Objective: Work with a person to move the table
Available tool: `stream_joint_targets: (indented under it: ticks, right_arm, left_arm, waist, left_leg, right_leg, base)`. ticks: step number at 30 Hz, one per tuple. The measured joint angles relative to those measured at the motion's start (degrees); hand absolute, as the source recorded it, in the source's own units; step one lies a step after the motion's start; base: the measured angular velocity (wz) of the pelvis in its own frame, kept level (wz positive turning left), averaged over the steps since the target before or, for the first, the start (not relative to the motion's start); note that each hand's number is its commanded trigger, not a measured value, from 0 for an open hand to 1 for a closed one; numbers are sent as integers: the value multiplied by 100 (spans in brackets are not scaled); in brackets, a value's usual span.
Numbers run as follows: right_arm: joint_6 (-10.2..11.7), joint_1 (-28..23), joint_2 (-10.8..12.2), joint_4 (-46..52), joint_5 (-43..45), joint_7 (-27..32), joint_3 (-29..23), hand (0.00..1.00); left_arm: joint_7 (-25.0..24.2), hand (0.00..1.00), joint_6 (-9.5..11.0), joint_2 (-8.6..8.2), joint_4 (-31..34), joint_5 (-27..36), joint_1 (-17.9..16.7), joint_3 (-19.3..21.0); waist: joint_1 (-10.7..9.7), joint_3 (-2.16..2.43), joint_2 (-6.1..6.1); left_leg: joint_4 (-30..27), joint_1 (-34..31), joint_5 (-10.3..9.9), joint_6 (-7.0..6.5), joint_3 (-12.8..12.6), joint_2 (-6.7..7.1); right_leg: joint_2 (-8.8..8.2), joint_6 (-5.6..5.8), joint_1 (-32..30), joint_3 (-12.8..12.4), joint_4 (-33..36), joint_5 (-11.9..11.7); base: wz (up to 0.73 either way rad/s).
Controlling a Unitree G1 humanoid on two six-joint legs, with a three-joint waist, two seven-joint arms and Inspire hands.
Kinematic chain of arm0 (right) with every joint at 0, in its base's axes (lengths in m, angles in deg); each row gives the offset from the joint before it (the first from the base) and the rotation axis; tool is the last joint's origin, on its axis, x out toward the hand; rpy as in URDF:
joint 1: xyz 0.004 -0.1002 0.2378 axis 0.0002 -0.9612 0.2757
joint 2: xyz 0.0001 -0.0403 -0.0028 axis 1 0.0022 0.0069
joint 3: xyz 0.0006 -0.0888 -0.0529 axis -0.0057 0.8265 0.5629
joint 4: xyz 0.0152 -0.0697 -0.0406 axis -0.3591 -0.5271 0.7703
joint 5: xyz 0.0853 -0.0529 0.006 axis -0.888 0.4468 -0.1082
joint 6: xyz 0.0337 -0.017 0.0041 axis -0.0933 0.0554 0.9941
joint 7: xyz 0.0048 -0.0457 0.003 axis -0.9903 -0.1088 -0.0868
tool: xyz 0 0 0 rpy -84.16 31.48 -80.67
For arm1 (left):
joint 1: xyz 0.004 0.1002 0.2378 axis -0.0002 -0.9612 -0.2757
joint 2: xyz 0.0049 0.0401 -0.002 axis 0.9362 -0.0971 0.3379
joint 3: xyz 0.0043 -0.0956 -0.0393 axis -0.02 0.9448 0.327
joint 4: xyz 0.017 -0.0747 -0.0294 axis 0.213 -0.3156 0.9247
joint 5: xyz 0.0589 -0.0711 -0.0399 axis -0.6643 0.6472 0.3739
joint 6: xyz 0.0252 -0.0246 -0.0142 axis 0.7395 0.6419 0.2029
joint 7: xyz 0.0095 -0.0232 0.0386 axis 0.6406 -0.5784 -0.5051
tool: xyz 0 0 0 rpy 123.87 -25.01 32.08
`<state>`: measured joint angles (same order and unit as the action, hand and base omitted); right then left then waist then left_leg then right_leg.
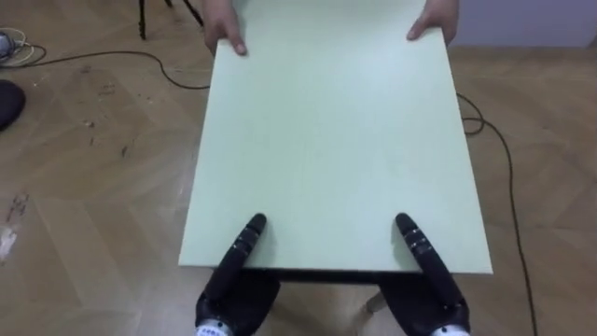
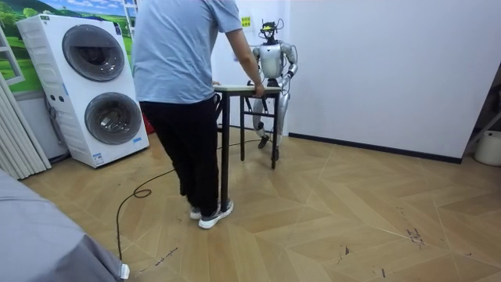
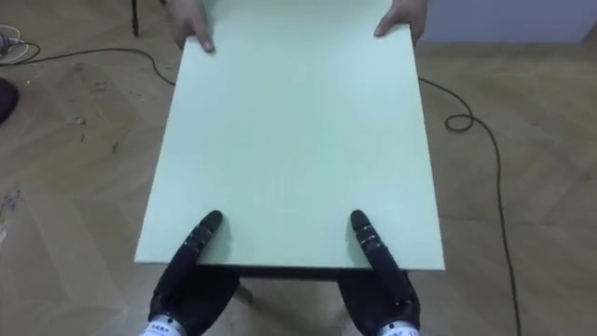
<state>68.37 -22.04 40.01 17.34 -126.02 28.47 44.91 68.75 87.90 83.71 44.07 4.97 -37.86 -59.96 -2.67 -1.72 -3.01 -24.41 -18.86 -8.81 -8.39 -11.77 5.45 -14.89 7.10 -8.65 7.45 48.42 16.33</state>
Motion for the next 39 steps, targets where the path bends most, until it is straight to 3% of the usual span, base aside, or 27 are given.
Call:
stream_joint_targets:
  ticks: [3, 4, 6, 7, 8, 9, 12, 14, 15, 17, 18, 19, 20, 21, 22, 24, 26, 28, 30, 31, 32, 33, 35, 36, 37, 38, 39]
  right_arm:
    - [-4, 53, 35, -4, -3, -8, -57, 100]
    - [-4, 83, 31, -21, -4, -8, -58, 100]
    - [-16, 224, 131, -127, -7, -8, -40, 100]
    - [-43, 274, 166, -178, -19, -8, -43, 100]
    - [-103, 354, 243, -289, -12, -18, -57, 100]
    - [-151, 425, 293, -406, -26, -34, -43, 100]
    - [-247, 432, 367, -559, -109, -53, -28, 100]
    - [-253, 358, 348, -593, -109, -54, -6, 100]
    - [-253, 342, 341, -591, -108, -54, -6, 100]
    - [-258, 340, 289, -589, -112, -54, 20, 100]
    - [-271, 345, 272, -591, -132, -50, 20, 100]
    - [-282, 345, 235, -595, -135, -48, 46, 100]
    - [-295, 369, 207, -592, -130, -45, 110, 100]
    - [-313, 383, 184, -593, -110, -28, 125, 100]
    - [-325, 386, 154, -593, -70, -18, 162, 100]
    - [-319, 384, 97, -591, -51, -20, 207, 100]
    - [-315, 391, 91, -583, -4, -21, 195, 100]
    - [-315, 392, 48, -545, -6, -24, 202, 100]
    - [-311, 380, 2, -523, 2, -24, 223, 100]
    - [-264, 360, 0, -520, 24, -23, 259, 100]
    - [-188, 353, 10, -493, -3, -23, 282, 100]
    - [-192, 352, -68, -466, -45, -22, 283, 100]
    - [-188, 357, -108, -451, -38, -26, 274, 100]
    - [-181, 356, -108, -441, -38, -33, 277, 100]
    - [-134, 355, -112, -417, -40, -75, 301, 100]
    - [-72, 355, -129, -368, -50, -78, 332, 100]
    - [-66, 360, -116, -359, -55, -76, 337, 100]
  left_arm:
    - [5, 100, -2, 39, 3, -13, 144, -6]
    - [12, 100, -2, 46, 3, -14, 169, 1]
    - [50, 100, -37, 65, -4, -25, 271, 45]
    - [51, 100, -41, 72, -13, -19, 289, 72]
    - [53, 100, -98, 108, -27, -16, 305, 136]
    - [60, 100, -112, 126, -40, -16, 292, 178]
    - [100, 100, -111, 199, -52, -9, 225, 183]
    - [108, 100, -111, 215, -76, -7, 123, 158]
    - [108, 100, -109, 192, -77, -7, 97, 158]
    - [108, 100, -102, 256, -76, 55, 90, 158]
    - [108, 100, -81, 233, -87, 63, 65, 154]
    - [108, 100, -64, 218, -98, 88, 41, 148]
    - [103, 100, -22, 225, -98, 162, -32, 124]
    - [88, 100, -8, 199, -98, 208, -84, 119]
    - [24, 100, 26, 190, -97, 262, -200, 120]
    - [-12, 100, 54, 160, -93, 272, -284, 120]
    - [-12, 100, 54, 141, -74, 281, -314, 122]
    - [-8, 100, 38, 161, -8, 320, -344, 125]
    - [35, 100, 5, 169, -7, 317, -336, 144]
    - [88, 100, -2, 174, 1, 316, -336, 144]
    - [112, 100, -10, 160, 21, 310, -321, 143]
    - [111, 100, -13, 71, 30, 304, -377, 142]
    - [102, 100, -23, 61, 53, 305, -408, 139]
    - [99, 100, -22, 67, 59, 305, -404, 140]
    - [91, 100, -19, 103, 105, 297, -399, 141]
    - [88, 100, -16, 104, 140, 275, -392, 150]
    - [88, 100, -21, 102, 144, 244, -379, 184]
  waist:
    - [41, 28, -148]
    - [55, 28, -150]
    - [132, 35, -174]
    - [129, 32, -187]
    - [141, 32, -191]
    - [153, 31, -169]
    - [314, 46, -157]
    - [471, 60, -94]
    - [481, 63, -69]
    - [509, 76, 43]
    - [598, 63, 64]
    - [641, 60, 60]
    - [781, 54, 92]
    - [817, 51, 116]
    - [815, 50, 186]
    - [710, 44, 307]
    - [612, 63, 402]
    - [585, 57, 500]
    - [561, 43, 524]
    - [560, 76, 466]
    - [521, 85, 426]
    - [609, 73, 507]
    - [567, 66, 673]
    - [507, 62, 694]
    - [423, 58, 711]
    - [385, 37, 752]
    - [417, 22, 735]
  left_leg:
    - [-105, -323, 105, -47, -125, -30]
    - [-140, -398, 123, -51, -162, -71]
    - [-233, -647, 210, -38, -306, -261]
    - [-226, -673, 249, -37, -379, -323]
    - [-213, -717, 333, -21, -535, -486]
    - [-196, -749, 429, 8, -629, -681]
    - [-23, -694, 654, 179, -636, -990]
    - [496, -510, 1159, 399, -622, -1133]
    - [691, -455, 1325, 509, -612, -1164]
    - [1504, -267, 1992, 1377, -284, -1205]
    - [1223, -266, 1870, 1211, -118, -1223]
    - [906, -269, 1692, 1036, -76, -1232]
    - [205, -271, 1162, 971, -31, -1292]
    - [-154, -276, 918, 1003, 34, -1300]
    - [-825, -276, 508, 1043, 173, -1280]
    - [-1767, -280, 32, 1047, 316, -1280]
    - [-2348, -125, -294, 947, 335, -1358]
    - [-2460, 145, -538, 984, 421, -1398]
    - [-2023, 257, -584, 1035, 476, -1310]
    - [-1698, 324, -564, 1140, 695, -1111]
    - [-1710, 330, -565, 1275, 744, -997]
    - [-2459, 417, -573, 1261, 607, -1190]
    - [-3093, 721, -559, 1264, 647, -1355]
    - [-3088, 826, -534, 1271, 664, -1394]
    - [-2969, 1094, -373, 1295, 723, -1407]
    - [-2705, 1361, -76, 1326, 726, -1406]
    - [-2369, 1555, -339, 1366, 720, -1397]
  right_leg:
    - [90, -45, 288, -14, -969, 614]
    - [114, -59, 331, 16, -1145, 685]
    - [224, -123, 381, 197, -1608, 880]
    - [261, -126, 383, 221, -1685, 900]
    - [354, -134, 386, 292, -1835, 909]
    - [502, -219, 347, 361, -1907, 854]
    - [836, -456, 259, 357, -2083, 635]
    - [1152, -696, 267, 336, -2374, 362]
    - [1227, -759, 268, 343, -2458, 279]
    - [1429, -1014, 198, 446, -2776, -50]
    - [1399, -1123, 112, 573, -2750, -126]
    - [1353, -1147, 104, 665, -2744, -150]
    - [1237, -1159, 107, 915, -2753, -210]
    - [1188, -1147, 115, 1066, -2767, -238]
    - [1129, -1146, 167, 1362, -2808, -297]
    - [1093, -1147, 196, 1885, -2829, -295]
    - [1056, -1153, 202, 2315, -2872, -297]
    - [1064, -1168, 187, 2614, -2849, -286]
    - [1160, -1205, 134, 2448, -2761, -281]
    - [1299, -1263, -7, 1858, -2850, -307]
    - [1296, -1336, -149, 1717, -2901, -341]
    - [1337, -1417, -138, 1794, -2863, -343]
    - [1487, -1558, -81, 1979, -2859, -392]
    - [1512, -1573, -99, 2063, -2841, -390]
    - [1545, -1614, -201, 2181, -2757, -360]
    - [1623, -1640, -267, 2246, -2724, -356]
    - [1644, -1671, -340, 2274, -2657, -365]
  base:
    - [-9]
    - [-18]
    - [-20]
    - [-14]
    - [-14]
    - [-13]
    - [-25]
    - [-23]
    - [0]
    - [1]
    - [-23]
    - [-64]
    - [-64]
    - [-66]
    - [-27]
    - [11]
    - [20]
    - [32]
    - [39]
    - [42]
    - [14]
    - [-5]
    - [15]
    - [64]
    - [50]
    - [34]
    - [7]
